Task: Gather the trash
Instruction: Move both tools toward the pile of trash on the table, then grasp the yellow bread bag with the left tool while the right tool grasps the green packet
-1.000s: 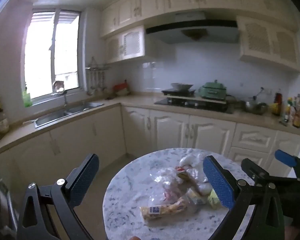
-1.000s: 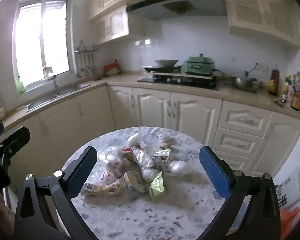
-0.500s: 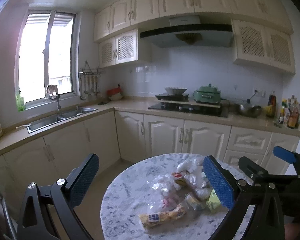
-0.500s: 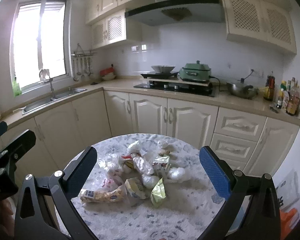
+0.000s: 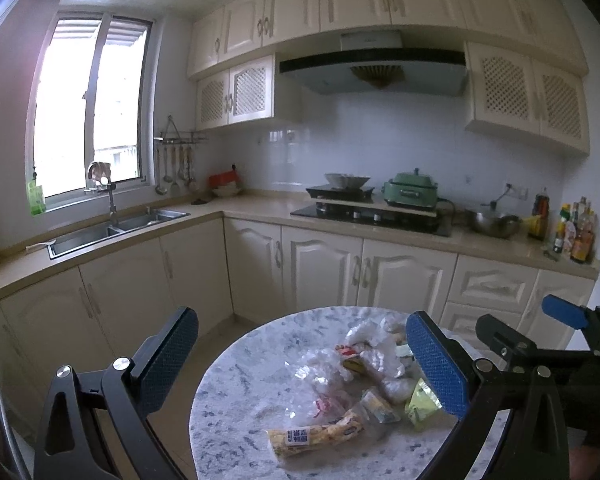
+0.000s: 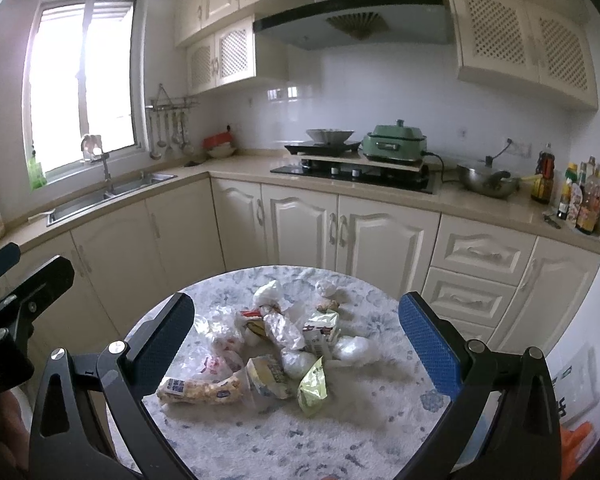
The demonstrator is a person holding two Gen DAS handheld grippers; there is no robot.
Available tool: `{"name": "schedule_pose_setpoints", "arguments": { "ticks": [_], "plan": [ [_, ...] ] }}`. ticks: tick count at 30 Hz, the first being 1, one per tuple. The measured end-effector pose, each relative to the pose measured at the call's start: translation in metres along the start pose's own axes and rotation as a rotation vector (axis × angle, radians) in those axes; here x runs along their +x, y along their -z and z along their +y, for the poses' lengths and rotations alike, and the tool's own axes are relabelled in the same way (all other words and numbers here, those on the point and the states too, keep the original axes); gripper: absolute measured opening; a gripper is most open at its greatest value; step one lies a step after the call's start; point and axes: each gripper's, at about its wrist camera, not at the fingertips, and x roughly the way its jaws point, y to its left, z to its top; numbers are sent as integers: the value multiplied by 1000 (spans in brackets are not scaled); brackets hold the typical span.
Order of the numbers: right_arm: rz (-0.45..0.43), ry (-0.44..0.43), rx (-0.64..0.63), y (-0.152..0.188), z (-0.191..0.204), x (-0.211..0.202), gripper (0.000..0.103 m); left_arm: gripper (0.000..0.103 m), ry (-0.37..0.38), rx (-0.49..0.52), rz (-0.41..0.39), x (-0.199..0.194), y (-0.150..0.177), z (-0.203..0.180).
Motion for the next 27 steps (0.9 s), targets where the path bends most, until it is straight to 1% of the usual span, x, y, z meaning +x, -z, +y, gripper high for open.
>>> {"name": "schedule_pose_setpoints", "arguments": {
  "ticks": [6, 13, 16, 21, 27],
  "plan": [
    [46, -3, 1, 6, -1, 18, 103, 102, 7, 0, 47, 21, 5, 2],
    [139, -5, 7, 23, -5, 49, 103, 102, 14, 9, 145, 57, 12, 4],
    [175, -2, 1, 30, -5, 60, 103, 102, 18, 16, 184, 73, 20, 6],
    [265, 2, 10, 52, -12, 86, 103, 102, 30, 46, 279, 103, 38, 5],
    [372, 13, 33, 78, -26, 114, 103, 102, 60, 117, 413, 140, 64, 0]
  ]
}}
